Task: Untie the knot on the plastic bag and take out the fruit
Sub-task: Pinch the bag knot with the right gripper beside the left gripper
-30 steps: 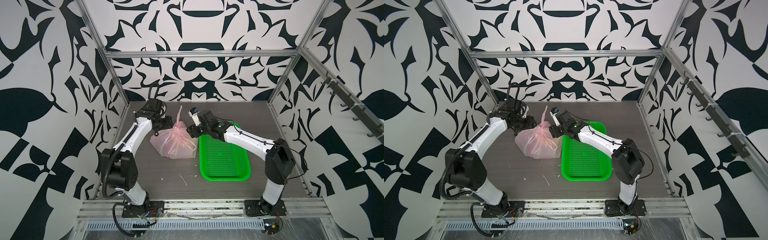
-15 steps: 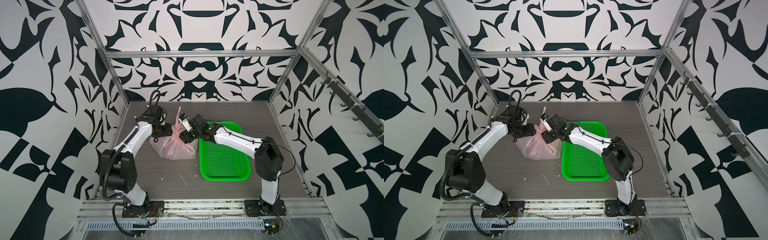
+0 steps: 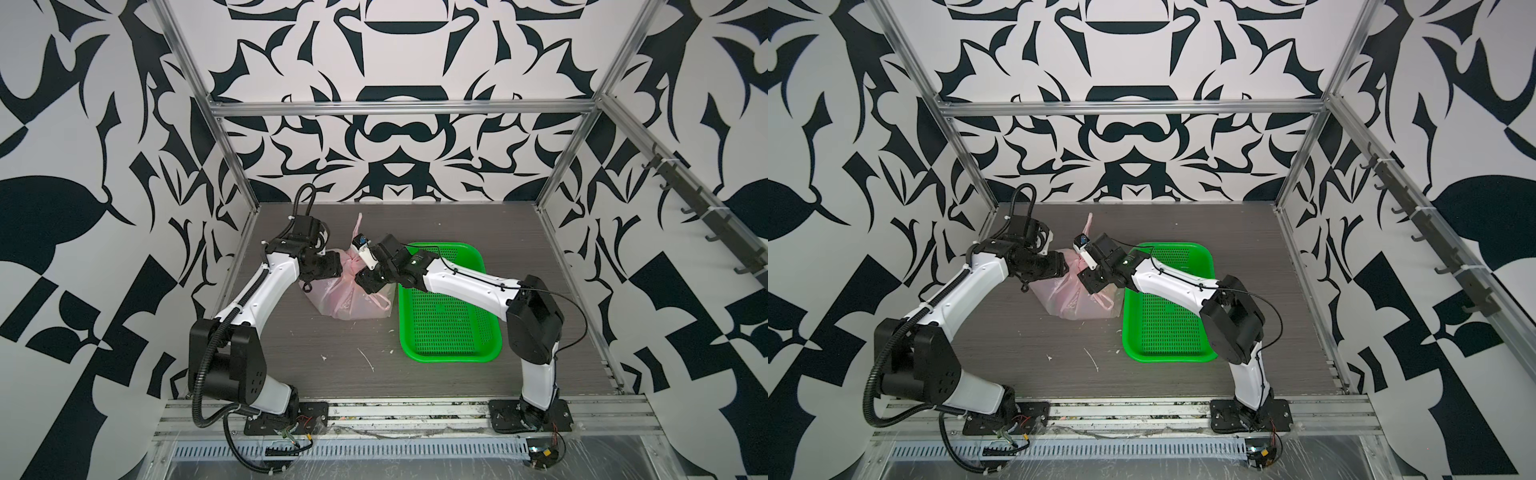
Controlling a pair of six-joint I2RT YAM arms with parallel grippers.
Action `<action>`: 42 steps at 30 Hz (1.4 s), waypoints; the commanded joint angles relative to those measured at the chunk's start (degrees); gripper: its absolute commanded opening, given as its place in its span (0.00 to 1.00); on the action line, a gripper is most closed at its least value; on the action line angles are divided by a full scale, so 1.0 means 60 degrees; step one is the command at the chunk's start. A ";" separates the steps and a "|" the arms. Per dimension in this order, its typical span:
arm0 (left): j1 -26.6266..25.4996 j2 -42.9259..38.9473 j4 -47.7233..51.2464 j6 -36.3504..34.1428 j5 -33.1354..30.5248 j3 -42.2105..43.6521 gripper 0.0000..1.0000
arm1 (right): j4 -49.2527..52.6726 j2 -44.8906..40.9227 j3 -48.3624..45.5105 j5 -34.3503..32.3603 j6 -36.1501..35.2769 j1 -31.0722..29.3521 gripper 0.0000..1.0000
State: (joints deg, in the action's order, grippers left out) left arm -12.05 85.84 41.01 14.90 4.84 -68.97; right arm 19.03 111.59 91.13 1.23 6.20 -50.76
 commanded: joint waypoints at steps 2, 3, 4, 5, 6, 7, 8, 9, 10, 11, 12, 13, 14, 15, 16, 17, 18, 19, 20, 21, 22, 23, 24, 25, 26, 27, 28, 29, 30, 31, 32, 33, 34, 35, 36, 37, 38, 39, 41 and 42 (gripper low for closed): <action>0.0016 0.0404 -0.0181 -0.0118 -0.0290 0.0099 0.69 | -0.0155 -0.0094 0.0049 -0.0284 0.0022 -0.0050 0.66; 0.0004 0.0440 -0.0233 -0.0170 -0.0294 0.0084 0.69 | -0.0165 -0.0118 0.0035 -0.0318 0.0022 -0.0054 0.66; 0.0010 0.0471 -0.0323 -0.0218 -0.0305 0.0085 0.70 | -0.0203 -0.0151 0.0005 -0.0376 0.0022 -0.0051 0.65; 0.0004 0.0495 -0.0382 -0.0238 -0.0323 0.0097 0.70 | -0.0262 -0.0198 -0.0052 -0.0421 0.0022 -0.0058 0.64; 0.0016 0.0515 -0.0425 -0.0276 -0.0325 0.0092 0.70 | -0.0323 -0.0236 -0.0096 -0.0447 0.0036 -0.0051 0.64; 0.0014 0.0539 -0.0459 -0.0323 -0.0324 0.0097 0.70 | -0.0367 -0.0279 -0.0137 -0.0462 0.0037 -0.0050 0.64; 0.0011 0.0560 -0.0477 -0.0368 -0.0311 0.0085 0.70 | -0.0406 -0.0309 -0.0172 -0.0483 0.0051 -0.0054 0.63; 0.0000 0.0596 -0.0477 -0.0413 -0.0309 0.0084 0.70 | -0.0442 -0.0317 -0.0187 -0.0519 0.0058 -0.0054 0.63; -0.0019 0.0637 -0.0471 -0.0460 -0.0355 0.0067 0.70 | -0.0457 -0.0332 -0.0203 -0.0555 0.0072 -0.0051 0.62; -0.0035 0.0687 -0.0453 -0.0490 -0.0494 0.0057 0.69 | -0.0447 -0.0332 -0.0202 -0.0557 0.0080 -0.0050 0.62; -0.0069 0.0740 -0.0410 -0.0530 -0.0625 0.0033 0.68 | -0.0474 -0.0332 -0.0191 -0.0557 0.0080 -0.0050 0.62; -0.0107 0.0812 -0.0364 -0.0563 -0.0768 0.0014 0.68 | -0.0475 -0.0332 -0.0202 -0.0572 0.0077 -0.0050 0.61; -0.0126 0.0898 -0.0308 -0.0586 -0.0892 -0.0020 0.67 | -0.0491 -0.0332 -0.0203 -0.0576 0.0094 -0.0050 0.61; -0.0143 0.0971 -0.0261 -0.0604 -0.1008 -0.0051 0.65 | -0.0505 -0.0332 -0.0213 -0.0587 0.0095 -0.0051 0.61; -0.0158 0.1060 -0.0230 -0.0622 -0.1100 -0.0076 0.63 | -0.0534 -0.0339 -0.0229 -0.0600 0.0106 -0.0051 0.60; -0.0172 0.1139 -0.0229 -0.0630 -0.1170 -0.0090 0.61 | -0.0549 -0.0357 -0.0245 -0.0616 0.0121 -0.0054 0.60; -0.0175 0.1220 -0.0227 -0.0634 -0.1200 -0.0092 0.58 | -0.0571 -0.0374 -0.0247 -0.0616 0.0124 -0.0058 0.60; -0.0174 0.1305 -0.0229 -0.0643 -0.1213 -0.0105 0.55 | -0.0578 -0.0401 -0.0255 -0.0623 0.0124 -0.0051 0.60; -0.0185 0.1370 -0.0225 -0.0637 -0.1224 -0.0120 0.52 | -0.0579 -0.0419 -0.0262 -0.0638 0.0138 -0.0050 0.60; -0.0176 0.1429 -0.0228 -0.0630 -0.1263 -0.0146 0.48 | -0.0582 -0.0445 -0.0264 -0.0665 0.0139 -0.0050 0.60; -0.0188 0.1467 -0.0236 -0.0611 -0.1370 -0.0136 0.43 | -0.0578 -0.0474 -0.0262 -0.0689 0.0139 -0.0051 0.60; -0.0216 0.1495 -0.0244 -0.0580 -0.1481 -0.0141 0.38 | -0.0578 -0.0518 -0.0269 -0.0717 0.0136 -0.0050 0.60; -0.0227 0.1498 -0.0263 -0.0582 -0.1509 -0.0138 0.34 | -0.0564 -0.0550 -0.0277 -0.0758 0.0137 -0.0050 0.60; -0.0245 0.1473 -0.0305 -0.0572 -0.1553 -0.0122 0.28 | -0.0575 -0.0619 -0.0291 -0.0825 0.0151 -0.0059 0.60; -0.0254 0.1433 -0.0383 -0.0551 -0.1594 -0.0082 0.21 | -0.0596 -0.0682 -0.0326 -0.0910 0.0154 -0.0058 0.60; -0.0247 0.1391 -0.0451 -0.0528 -0.1625 -0.0038 0.15 | -0.0654 -0.0764 -0.0373 -0.0990 0.0168 -0.0051 0.60; -0.0247 0.1321 -0.0540 -0.0494 -0.1652 0.0020 0.10 | -0.0749 -0.0860 -0.0445 -0.1066 0.0183 -0.0058 0.60; -0.0247 0.1235 -0.0641 -0.0462 -0.1691 0.0113 0.08 | -0.0864 -0.0975 -0.0511 -0.1120 0.0168 -0.0055 0.61; -0.0263 0.1147 -0.0752 -0.0412 -0.1714 0.0201 0.06 | -0.0959 -0.1061 -0.0578 -0.1163 0.0183 -0.0051 0.61; -0.0263 0.1032 -0.0873 -0.0376 -0.1730 0.0315 0.05 | -0.1012 -0.1151 -0.0611 -0.1249 0.0183 -0.0058 0.61; -0.0263 0.0893 -0.1038 -0.0324 -0.1743 0.0445 0.03 | -0.1058 -0.1253 -0.0655 -0.1395 0.0160 -0.0053 0.62; -0.0279 0.0765 -0.1178 -0.0297 -0.1756 0.0559 0.02 | -0.1073 -0.1321 -0.0657 -0.1473 0.0108 -0.0054 0.63; -0.0283 0.0603 -0.1343 -0.0238 -0.1809 0.0737 0.01 | -0.1076 -0.1369 -0.0653 -0.1509 0.0010 -0.0050 0.64; -0.0289 0.0427 -0.1530 -0.0194 -0.1870 0.0907 0.01 | -0.1055 -0.1388 -0.0623 -0.1524 -0.0113 -0.0054 0.65; -0.0277 0.0267 -0.1671 -0.0148 -0.1905 0.1053 0.00 | -0.0974 -0.1362 -0.0540 -0.1538 -0.0201 -0.0054 0.66; -0.0277 0.0090 -0.1859 -0.0100 -0.1944 0.1225 0.00 | -0.0833 -0.1284 -0.0396 -0.1572 -0.0304 -0.0060 0.66; -0.0278 -0.0081 -0.2039 -0.0058 -0.1965 0.1378 0.00 | -0.0691 -0.1182 -0.0246 -0.1657 -0.0396 -0.0053 0.66; -0.0278 -0.0225 -0.2159 -0.0027 -0.1998 0.1502 0.00 | -0.0612 -0.1107 -0.0159 -0.1720 -0.0449 -0.0050 0.67; -0.0282 -0.0529 -0.2509 0.0032 -0.1992 0.1782 0.00 | -0.0578 -0.0922 -0.0022 -0.1817 -0.0561 -0.0059 0.67; -0.0276 -0.0639 -0.2636 0.0037 -0.1980 0.1887 0.00 | -0.0582 -0.0841 0.0025 -0.1865 -0.0613 -0.0058 0.67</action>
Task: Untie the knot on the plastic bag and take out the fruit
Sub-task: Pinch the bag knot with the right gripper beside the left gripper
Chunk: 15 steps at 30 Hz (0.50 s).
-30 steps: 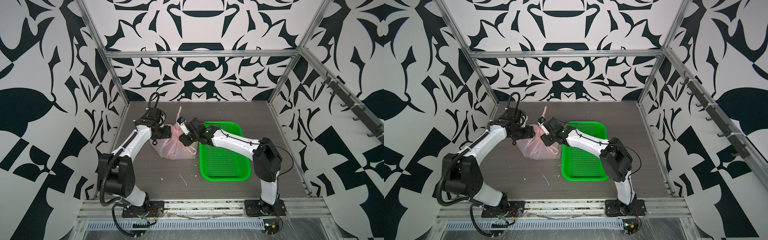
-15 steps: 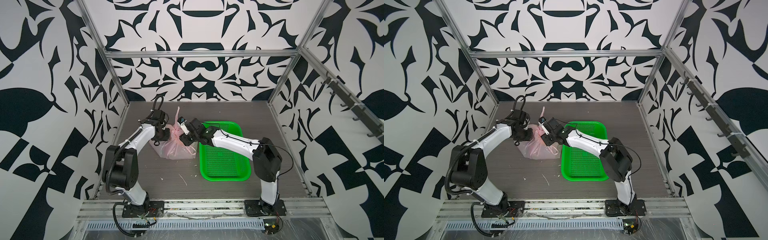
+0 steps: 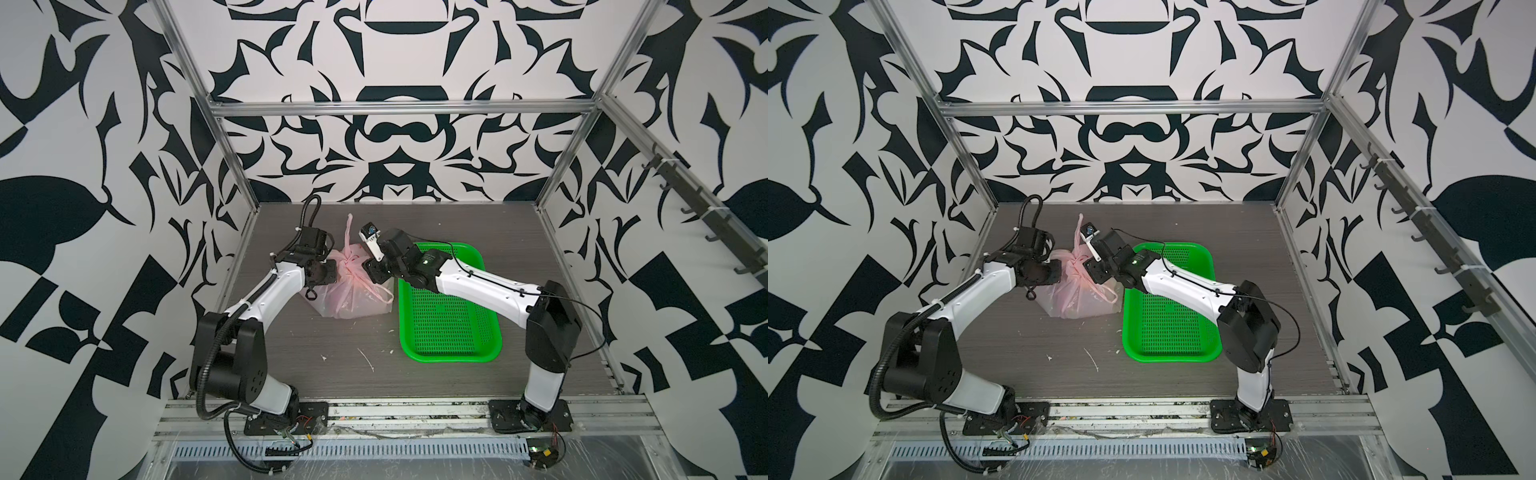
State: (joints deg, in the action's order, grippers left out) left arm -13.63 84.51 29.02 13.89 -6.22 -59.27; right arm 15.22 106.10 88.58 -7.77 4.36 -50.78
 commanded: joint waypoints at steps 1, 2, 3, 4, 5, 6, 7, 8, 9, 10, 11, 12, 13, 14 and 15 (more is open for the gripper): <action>-0.0014 -0.0523 -0.0749 0.0211 -0.0104 0.0373 0.00 | 0.0055 0.0174 0.0518 -0.0448 -0.0351 -0.0046 0.67; -0.0021 -0.0610 -0.0830 0.0219 -0.0088 0.0435 0.00 | 0.0048 0.0277 0.0578 -0.0449 -0.0409 -0.0039 0.67; -0.0014 -0.0664 -0.0878 0.0218 -0.0099 0.0492 0.00 | 0.0028 0.0376 0.0636 -0.0450 -0.0466 -0.0046 0.67; -0.0015 -0.0707 -0.0908 0.0200 -0.0104 0.0521 0.00 | -0.0023 0.0465 0.0673 -0.0457 -0.0537 -0.0048 0.67; -0.0016 -0.0725 -0.0937 0.0194 -0.0097 0.0546 0.00 | -0.0035 0.0568 0.0751 -0.0797 -0.0611 -0.0038 0.67; -0.0014 -0.0728 -0.0953 0.0195 -0.0106 0.0561 0.00 | 0.0010 0.0699 0.0866 -0.0801 -0.0680 -0.0047 0.67; -0.0016 -0.0726 -0.0943 0.0197 -0.0109 0.0561 0.00 | 0.0110 0.0806 0.0977 -0.0798 -0.0732 -0.0047 0.67; -0.0014 -0.0711 -0.0953 0.0200 -0.0106 0.0561 0.00 | 0.0263 0.0926 0.1109 -0.0799 -0.0822 -0.0047 0.67; -0.0025 -0.0697 -0.0965 0.0202 -0.0095 0.0561 0.00 | 0.0386 0.1024 0.1204 -0.0788 -0.0856 -0.0036 0.67; -0.0014 -0.0686 -0.0969 0.0201 -0.0092 0.0561 0.00 | 0.0453 0.1092 0.1258 -0.0742 -0.0873 -0.0057 0.67; -0.0015 -0.0682 -0.0969 0.0219 -0.0077 0.0568 0.00 | 0.0480 0.1123 0.1252 -0.0709 -0.0873 -0.0047 0.67; -0.0014 -0.0682 -0.0996 0.0232 -0.0069 0.0583 0.00 | 0.0460 0.1124 0.1212 -0.0708 -0.0864 -0.0048 0.66; -0.0021 -0.0696 -0.1022 0.0243 -0.0055 0.0590 0.00 | 0.0418 0.1099 0.1130 -0.0704 -0.0835 -0.0048 0.66; -0.0018 -0.0696 -0.1041 0.0257 -0.0030 0.0590 0.00 | 0.0356 0.1064 0.1036 -0.0677 -0.0794 -0.0047 0.66; -0.0025 -0.0696 -0.1042 0.0271 -0.0019 0.0577 0.00 | 0.0349 0.1040 0.0976 -0.0653 -0.0739 -0.0048 0.66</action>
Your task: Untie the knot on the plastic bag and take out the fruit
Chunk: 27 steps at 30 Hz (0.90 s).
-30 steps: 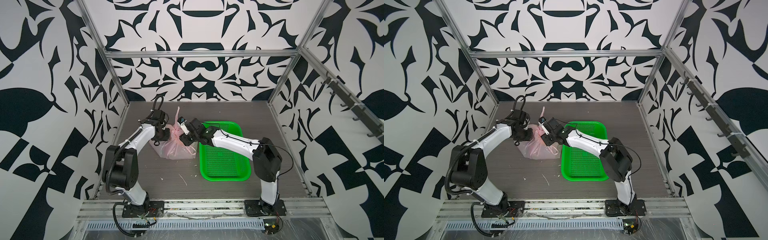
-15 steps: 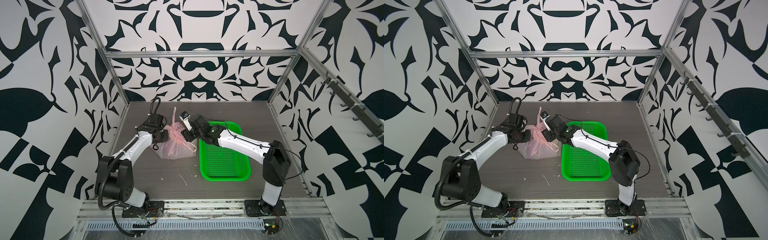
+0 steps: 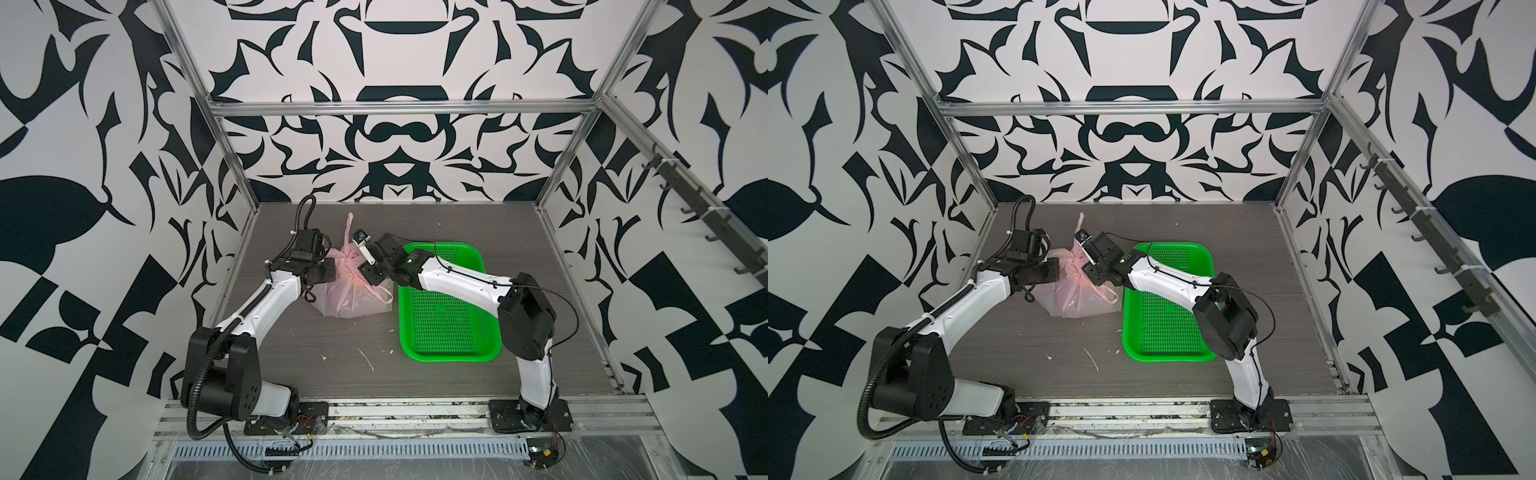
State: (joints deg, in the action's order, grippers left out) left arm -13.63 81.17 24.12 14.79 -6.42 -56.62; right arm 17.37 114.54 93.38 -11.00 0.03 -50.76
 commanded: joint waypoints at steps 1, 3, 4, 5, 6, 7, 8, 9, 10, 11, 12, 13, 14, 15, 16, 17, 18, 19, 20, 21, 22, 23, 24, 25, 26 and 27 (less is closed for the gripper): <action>-0.0022 -0.0147 -0.0226 0.0121 0.0029 0.0135 0.00 | -0.0016 -0.0408 0.0098 -0.0100 0.0009 -0.0064 0.66; -0.0024 -0.0167 -0.0226 0.0141 0.0029 0.0135 0.00 | -0.0041 -0.0470 -0.0038 -0.0099 0.0092 -0.0079 0.66; -0.0014 -0.0176 -0.0226 0.0143 0.0049 0.0135 0.00 | -0.0047 -0.0512 -0.0098 -0.0099 0.0124 -0.0107 0.65; -0.0016 -0.0194 -0.0226 0.0143 0.0052 0.0134 0.00 | -0.0046 -0.0555 -0.0159 -0.0099 0.0141 -0.0158 0.65; -0.0015 -0.0214 -0.0222 0.0157 0.0048 0.0135 0.00 | -0.0057 -0.0608 -0.0219 -0.0099 0.0141 -0.0189 0.65; -0.0014 -0.0226 -0.0204 0.0158 0.0059 0.0135 0.00 | -0.0056 -0.0654 -0.0290 -0.0099 0.0141 -0.0257 0.65; -0.0014 -0.0241 -0.0214 0.0153 0.0044 0.0121 0.00 | -0.0055 -0.0714 -0.0348 -0.0099 0.0141 -0.0316 0.65; -0.0014 -0.0247 -0.0210 0.0169 0.0065 0.0113 0.00 | -0.0060 -0.0755 -0.0395 -0.0099 0.0141 -0.0365 0.65; -0.0016 -0.0263 -0.0211 0.0172 0.0069 0.0098 0.00 | -0.0080 -0.0785 -0.0437 -0.0099 0.0141 -0.0414 0.65; -0.0014 -0.0256 -0.0211 0.0168 0.0101 0.0091 0.00 | -0.0104 -0.0808 -0.0454 -0.0099 0.0141 -0.0444 0.65; -0.0014 -0.0269 -0.0211 0.0182 0.0138 0.0091 0.00 | -0.0104 -0.0798 -0.0461 -0.0099 0.0141 -0.0464 0.65; -0.0014 -0.0285 -0.0211 0.0211 0.0168 0.0102 0.00 | -0.0108 -0.0773 -0.0448 0.0272 0.0142 -0.0475 0.66; -0.0014 -0.0311 -0.0237 0.0230 0.0197 0.0118 0.00 | -0.0118 -0.0718 -0.0410 0.0297 0.0128 -0.0475 0.66; -0.0021 -0.0342 -0.0269 0.0256 0.0240 0.0156 0.00 | -0.0126 -0.0647 -0.0354 0.0303 0.0122 -0.0475 0.66; -0.0025 -0.0374 -0.0297 0.0267 0.0260 0.0198 0.00 | -0.0138 -0.0576 -0.0293 0.0280 0.0095 -0.0475 0.66; -0.0018 -0.0400 -0.0339 0.0297 0.0290 0.0244 0.00 | -0.0129 -0.0459 -0.0198 0.0277 0.0048 -0.0475 0.66; -0.0014 -0.0428 -0.0392 0.0304 0.0318 0.0301 0.00 | -0.0133 -0.0327 -0.0095 0.0272 -0.0003 -0.0475 0.66; -0.0019 -0.0446 -0.0426 0.0315 0.0347 0.0345 0.00 | -0.0130 -0.0214 -0.0007 0.0269 -0.0019 -0.0475 0.67; -0.0021 -0.0461 -0.0480 0.0330 0.0373 0.0398 0.00 | -0.0156 -0.0088 0.0081 0.0270 -0.0058 -0.0475 0.67; -0.0026 -0.0475 -0.0528 0.0333 0.0402 0.0440 0.00 | -0.0210 0.0014 0.0123 0.0283 -0.0064 -0.0475 0.68; -0.0015 -0.0489 -0.0573 0.0330 0.0442 0.0478 0.00 | -0.0376 0.0100 0.0134 0.0282 -0.0079 -0.0476 0.69; -0.0015 -0.0491 -0.0616 0.0348 0.0489 0.0514 0.00 | -0.0464 0.0152 0.0137 0.0282 -0.0079 -0.0479 0.69; -0.0020 -0.0498 -0.0627 0.0359 0.0539 0.0530 0.00 | -0.0541 0.0233 0.0160 0.0297 -0.0079 -0.0483 0.69; -0.0015 -0.0491 -0.0647 0.0362 0.0569 0.0555 0.00 | -0.0588 0.0305 0.0201 0.0311 -0.0079 -0.0477 0.69; -0.0021 -0.0502 -0.0672 0.0361 0.0593 0.0581 0.00 | -0.0668 0.0375 0.0237 0.0345 -0.0080 -0.0475 0.69; -0.0014 -0.0519 -0.0695 0.0375 0.0608 0.0624 0.00 | -0.0754 0.0448 0.0269 0.0414 -0.0079 -0.0475 0.69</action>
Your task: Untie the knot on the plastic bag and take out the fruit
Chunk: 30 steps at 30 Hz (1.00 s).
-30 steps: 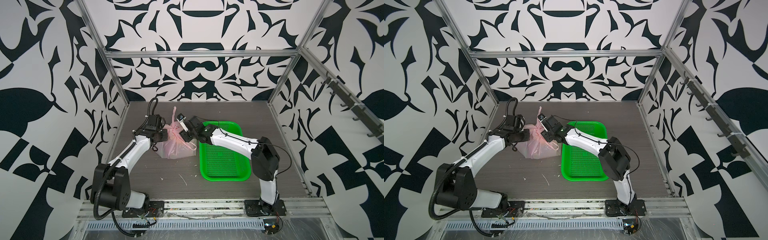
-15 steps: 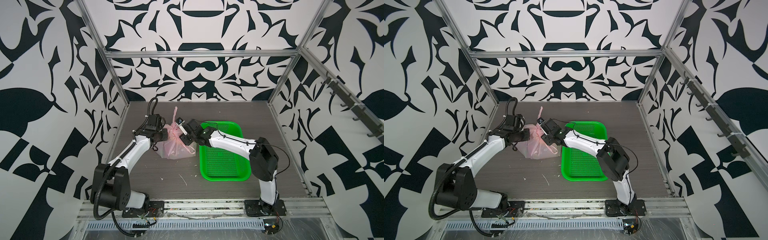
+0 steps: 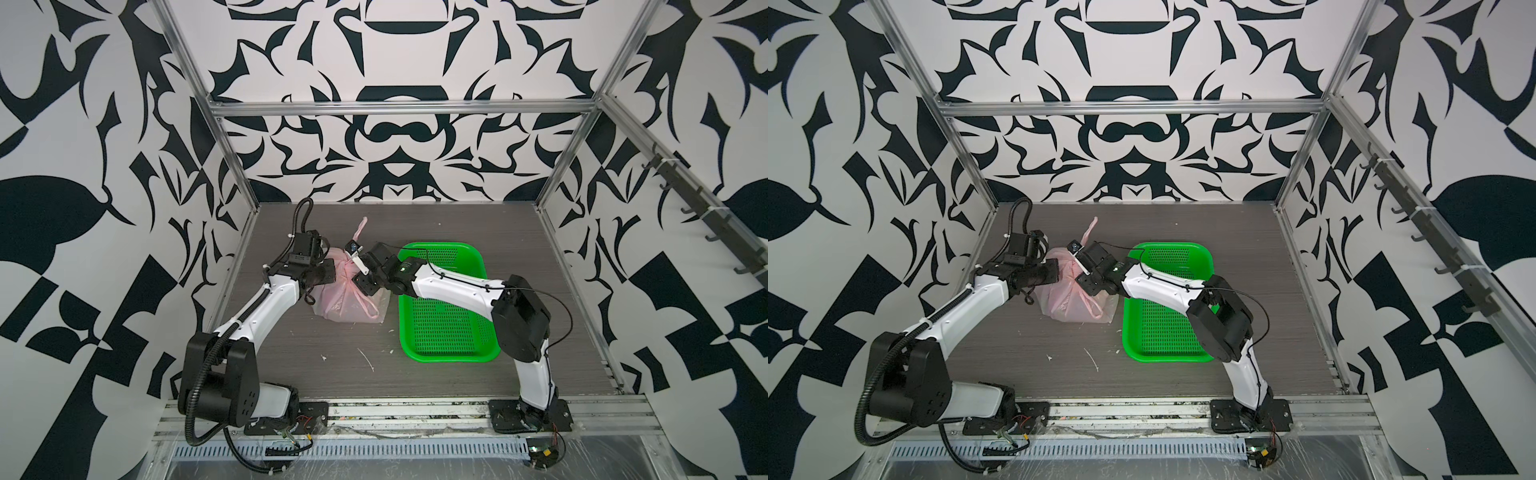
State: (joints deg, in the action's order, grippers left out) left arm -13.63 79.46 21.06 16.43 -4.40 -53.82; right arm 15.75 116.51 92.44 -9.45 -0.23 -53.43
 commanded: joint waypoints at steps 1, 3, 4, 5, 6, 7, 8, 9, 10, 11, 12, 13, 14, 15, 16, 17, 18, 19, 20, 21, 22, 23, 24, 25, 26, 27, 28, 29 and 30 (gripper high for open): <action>-0.0014 -0.0254 -0.0234 0.0104 0.0280 0.0188 0.00 | -0.0536 0.0197 0.0480 0.0222 -0.0038 -0.0031 0.69; -0.0014 -0.0283 -0.0304 0.0119 0.0309 0.0254 0.00 | -0.0545 0.0365 0.0649 0.0307 -0.0063 -0.0032 0.69; -0.0023 -0.0294 -0.0329 0.0125 0.0322 0.0282 0.00 | -0.0545 0.0432 0.0726 0.0343 -0.0064 -0.0031 0.68; -0.0014 -0.0294 -0.0358 0.0147 0.0338 0.0298 0.00 | -0.0545 0.0498 0.0802 0.0384 -0.0078 -0.0031 0.68; -0.0014 -0.0294 -0.0387 0.0162 0.0353 0.0313 0.00 | -0.0561 0.0543 0.0857 0.0416 -0.0079 -0.0031 0.67; -0.0023 -0.0294 -0.0410 0.0168 0.0368 0.0327 0.00 | -0.0581 0.0573 0.0894 0.0418 -0.0068 -0.0034 0.64; -0.0021 -0.0287 -0.0431 0.0192 0.0368 0.0355 0.00 | -0.0602 0.0591 0.0925 0.0410 -0.0065 -0.0031 0.60; -0.0019 -0.0294 -0.0433 0.0197 0.0354 0.0367 0.00 | -0.0617 0.0592 0.0940 0.0404 -0.0050 -0.0031 0.57; -0.0018 -0.0294 -0.0447 0.0231 0.0352 0.0379 0.00 | -0.0643 0.0581 0.0928 0.0378 -0.0050 -0.0031 0.53; -0.0014 -0.0316 -0.0462 0.0262 0.0328 0.0393 0.00 | -0.0668 0.0547 0.0901 0.0362 -0.0035 -0.0031 0.47; -0.0018 -0.0345 -0.0449 0.0315 0.0297 0.0405 0.00 | -0.0727 0.0501 0.0846 0.0300 -0.0007 -0.0031 0.41; -0.0026 -0.0366 -0.0454 0.0350 0.0239 0.0429 0.00 | -0.0774 0.0438 0.0780 0.0255 0.0015 -0.0031 0.36; -0.0019 -0.0407 -0.0435 0.0387 0.0108 0.0445 0.00 | -0.0842 0.0354 0.0691 0.0195 0.0038 -0.0031 0.30; -0.0020 -0.0440 -0.0381 0.0444 -0.0009 0.0440 0.00 | -0.0902 0.0244 0.0589 0.0120 0.0052 -0.0024 0.26; -0.0001 -0.0480 -0.0329 0.0493 -0.0187 0.0431 0.00 | -0.0947 0.0145 0.0505 0.0039 0.0068 -0.0031 0.21; -0.0003 -0.0506 -0.0225 0.0560 -0.0416 0.0395 0.00 | -0.1008 0.0036 0.0398 -0.0039 0.0123 -0.0030 0.16; -0.0007 -0.0535 -0.0095 0.0610 -0.0664 0.0353 0.00 | -0.1013 -0.0078 0.0321 -0.0123 0.0126 -0.0016 0.12; -0.0001 -0.0565 0.0007 0.0642 -0.0855 0.0330 0.00 | -0.0999 -0.0170 0.0252 -0.0174 0.0115 -0.0017 0.10; 0.0010 -0.0600 0.0097 0.0728 -0.1067 0.0314 0.00 | -0.0999 -0.0284 0.0172 -0.0182 0.0119 -0.0018 0.05; 0.0023 -0.0650 0.0148 0.0820 -0.1239 0.0335 0.00 | -0.1002 -0.0403 0.0078 -0.0182 0.0123 -0.0018 0.04; 0.0067 -0.0709 0.0152 0.0897 -0.1322 0.0369 0.00 | -0.0999 -0.0506 -0.0012 -0.0538 0.0112 -0.0017 0.03; 0.0129 -0.0768 0.0152 0.1009 -0.1415 0.0427 0.00 | -0.0990 -0.0609 -0.0103 -0.0620 0.0119 -0.0023 0.02; 0.0190 -0.0852 0.0152 0.1125 -0.1526 0.0506 0.00 | -0.0963 -0.0705 -0.0202 -0.0724 0.0113 -0.0016 0.01; 0.0263 -0.0926 0.0152 0.1216 -0.1614 0.0574 0.00 | -0.0941 -0.0786 -0.0285 -0.0799 0.0119 -0.0003 0.01; 0.0343 -0.0995 0.0153 0.1320 -0.1691 0.0656 0.00 | -0.0940 -0.0887 -0.0393 -0.0858 0.0123 0.0011 0.00; 0.0417 -0.0997 0.0154 0.1395 -0.1754 0.0736 0.00 | -0.0940 -0.0990 -0.0509 -0.0889 0.0137 0.0037 0.00; 0.0494 -0.1228 0.0173 0.1460 -0.1782 0.0801 0.00 | -0.0941 -0.1073 -0.0610 -0.0901 0.0163 0.0070 0.00; 0.0587 -0.1391 0.0169 0.1532 -0.1800 0.0873 0.00 | -0.0951 -0.1166 -0.0720 -0.0937 0.0209 0.0111 0.00; 0.0668 -0.1447 0.0167 0.1595 -0.1800 0.0944 0.00 | -0.0968 -0.1261 -0.0843 -0.0962 0.0256 0.0166 0.00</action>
State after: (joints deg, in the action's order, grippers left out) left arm -10.87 73.23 20.43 23.27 -12.64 -49.60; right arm 11.46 112.14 88.79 -12.49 0.16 -53.28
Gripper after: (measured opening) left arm 0.044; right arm 0.042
